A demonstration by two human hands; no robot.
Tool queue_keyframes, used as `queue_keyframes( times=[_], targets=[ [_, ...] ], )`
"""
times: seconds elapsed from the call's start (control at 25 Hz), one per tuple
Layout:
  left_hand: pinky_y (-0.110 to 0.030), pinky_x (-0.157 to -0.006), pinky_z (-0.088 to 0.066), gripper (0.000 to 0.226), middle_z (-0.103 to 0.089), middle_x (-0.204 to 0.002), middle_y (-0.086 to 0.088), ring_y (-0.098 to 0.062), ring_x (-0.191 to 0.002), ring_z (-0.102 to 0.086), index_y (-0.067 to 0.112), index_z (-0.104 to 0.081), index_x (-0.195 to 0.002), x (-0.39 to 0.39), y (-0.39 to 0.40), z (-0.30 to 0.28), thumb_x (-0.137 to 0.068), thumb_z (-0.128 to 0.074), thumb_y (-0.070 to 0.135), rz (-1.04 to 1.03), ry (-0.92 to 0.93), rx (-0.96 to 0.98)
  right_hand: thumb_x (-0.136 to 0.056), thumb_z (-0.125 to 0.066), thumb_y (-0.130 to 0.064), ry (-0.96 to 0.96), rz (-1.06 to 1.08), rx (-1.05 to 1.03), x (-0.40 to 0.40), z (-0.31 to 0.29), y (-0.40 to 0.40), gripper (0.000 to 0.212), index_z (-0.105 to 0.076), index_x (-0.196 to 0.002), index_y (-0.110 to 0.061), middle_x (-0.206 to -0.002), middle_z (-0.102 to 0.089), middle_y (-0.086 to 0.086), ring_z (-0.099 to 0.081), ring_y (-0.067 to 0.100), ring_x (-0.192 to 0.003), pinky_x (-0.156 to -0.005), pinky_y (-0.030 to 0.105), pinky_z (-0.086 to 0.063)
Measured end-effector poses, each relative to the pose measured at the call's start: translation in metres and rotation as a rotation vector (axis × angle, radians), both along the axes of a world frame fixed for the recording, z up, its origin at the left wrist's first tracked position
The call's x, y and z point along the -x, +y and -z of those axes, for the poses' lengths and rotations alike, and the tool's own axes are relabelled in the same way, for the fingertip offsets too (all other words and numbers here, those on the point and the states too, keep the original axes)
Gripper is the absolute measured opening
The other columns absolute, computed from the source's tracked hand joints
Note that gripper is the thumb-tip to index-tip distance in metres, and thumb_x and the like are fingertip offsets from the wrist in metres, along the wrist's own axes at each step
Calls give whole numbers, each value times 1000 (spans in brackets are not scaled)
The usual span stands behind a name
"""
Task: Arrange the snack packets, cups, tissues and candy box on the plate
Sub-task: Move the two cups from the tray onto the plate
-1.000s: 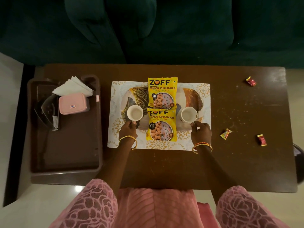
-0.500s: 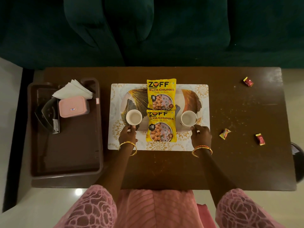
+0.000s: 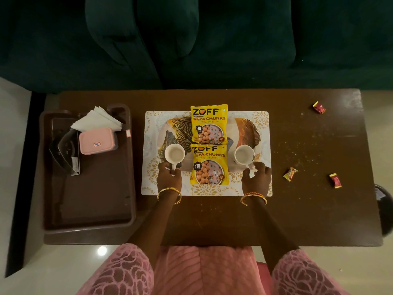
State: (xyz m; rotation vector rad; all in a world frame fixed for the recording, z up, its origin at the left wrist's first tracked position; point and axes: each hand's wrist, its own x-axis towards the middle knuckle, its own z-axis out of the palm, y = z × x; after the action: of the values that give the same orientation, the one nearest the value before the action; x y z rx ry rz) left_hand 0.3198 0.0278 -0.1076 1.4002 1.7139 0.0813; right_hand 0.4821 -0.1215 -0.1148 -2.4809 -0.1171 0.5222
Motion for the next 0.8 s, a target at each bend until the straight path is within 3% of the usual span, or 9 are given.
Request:
queue_keyframes(
  times=[0.16,0.28,0.4,0.56,0.8],
  targets=[
    [-33,-75,-43,26,-67,-103,-20,-35,-97,-62,2,-51,-111,3,-3,1,-89,-56,15,48,-10,-38,-82,-63,-13,-124,38,17,17,-6,5,33,-54,-112,-4,-116,-51,22,-48,37,-111,-85,46,-47],
    [-33,-75,-43,26,-68,-103,-19,-34,-97,-62,2,-56,-107,5,3,6,-90,-56,21,66,7,-39,-83,-63,-15,-40,109,35,15,3,3,46,-47,-124,-3,-128,-46,24,-42,39,-120,-94,53,-44],
    [-35,-79,-44,29,-66,-104,-20,-34,-99,-60,3,-61,-104,8,9,16,-88,-59,28,111,53,-35,-83,-64,-13,28,32,1,6,13,6,61,-36,-136,-5,-140,-39,21,-37,39,-129,-101,53,-40],
    [-36,-84,-43,29,-62,-107,-21,-34,-104,-56,6,-66,-105,10,11,20,-89,-58,28,164,80,-49,-75,-73,-25,-1,-68,-15,-3,15,18,76,-34,-139,-10,-141,-39,18,-39,38,-128,-97,53,-40],
    [-38,-84,-45,27,-65,-106,-19,-32,-100,-60,11,-68,-103,16,9,23,-89,-58,32,163,68,-26,-74,-73,-31,-21,-142,14,-8,12,17,73,-38,-135,-10,-130,-49,19,-49,40,-116,-88,52,-46]
  ],
)
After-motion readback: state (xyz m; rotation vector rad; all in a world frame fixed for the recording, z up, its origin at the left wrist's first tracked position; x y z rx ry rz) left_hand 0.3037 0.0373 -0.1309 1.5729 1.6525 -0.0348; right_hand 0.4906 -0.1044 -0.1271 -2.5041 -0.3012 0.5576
